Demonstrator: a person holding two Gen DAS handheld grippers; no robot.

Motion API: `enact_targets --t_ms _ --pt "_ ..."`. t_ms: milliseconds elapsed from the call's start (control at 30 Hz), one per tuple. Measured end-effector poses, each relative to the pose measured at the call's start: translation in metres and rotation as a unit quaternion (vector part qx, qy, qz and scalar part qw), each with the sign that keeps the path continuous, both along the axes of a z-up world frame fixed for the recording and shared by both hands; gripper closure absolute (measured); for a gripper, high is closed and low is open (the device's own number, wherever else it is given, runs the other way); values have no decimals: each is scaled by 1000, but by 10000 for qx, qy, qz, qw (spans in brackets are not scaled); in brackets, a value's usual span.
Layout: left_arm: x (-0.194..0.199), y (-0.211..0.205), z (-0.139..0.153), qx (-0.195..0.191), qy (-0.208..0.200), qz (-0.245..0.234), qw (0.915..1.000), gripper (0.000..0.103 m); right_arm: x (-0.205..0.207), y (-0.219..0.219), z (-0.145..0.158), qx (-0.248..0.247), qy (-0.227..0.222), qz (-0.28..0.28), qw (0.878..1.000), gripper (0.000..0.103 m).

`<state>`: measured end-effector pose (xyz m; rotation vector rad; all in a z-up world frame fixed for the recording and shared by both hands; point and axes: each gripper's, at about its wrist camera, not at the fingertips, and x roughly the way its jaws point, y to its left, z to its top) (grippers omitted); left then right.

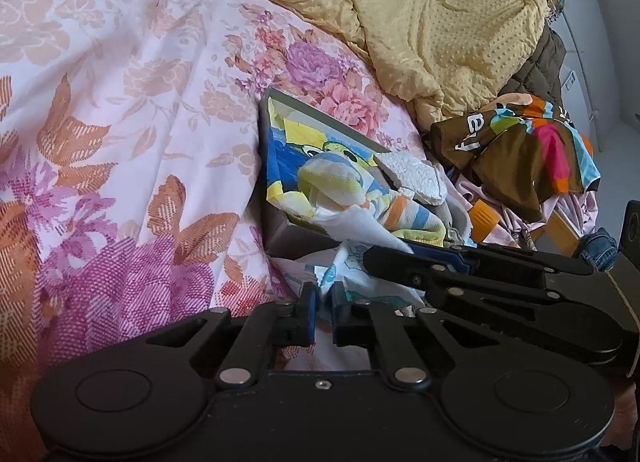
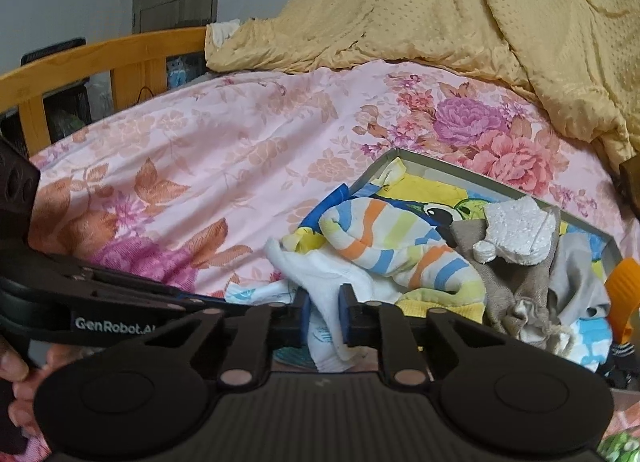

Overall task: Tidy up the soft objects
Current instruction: 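Carry the tissue packet and white tissue with both tools over the painted tray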

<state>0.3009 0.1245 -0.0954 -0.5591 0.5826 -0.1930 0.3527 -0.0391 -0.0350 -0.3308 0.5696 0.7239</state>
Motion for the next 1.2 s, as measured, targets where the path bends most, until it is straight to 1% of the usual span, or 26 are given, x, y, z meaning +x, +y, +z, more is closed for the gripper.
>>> enact_targets --t_ms 133,167,200,467,633,833,1033,1133,1200 --pt "-1 0 0 6 -23 8 10000 99 3 -7 4 272 168 -93 9994 97" --pt "-1 0 1 19 -43 6 10000 99 2 -9 5 304 134 -124 9994 100" --pt "-1 -1 2 45 -59 3 10000 100 0 -10 6 310 62 -162 9994 101" --pt "-9 -3 10 73 -138 89 9998 101 -18 -14 19 184 -502 -321 9981 102" --pt "-17 -5 22 190 -265 233 9992 101 -24 -15 29 172 -835 -475 9952 102" --pt "-22 -4 38 269 -504 385 9976 101 -18 -21 42 305 -983 -698 9922 102" --pt "-23 -1 46 316 -676 511 9959 100 -6 -25 56 350 -1164 -844 9890 102" --pt "-16 1 50 369 -777 510 9950 100 8 -24 65 366 -1201 -913 9879 102" --pt "-9 4 51 335 -846 567 9942 100 17 -24 68 341 -1233 -993 9868 102"
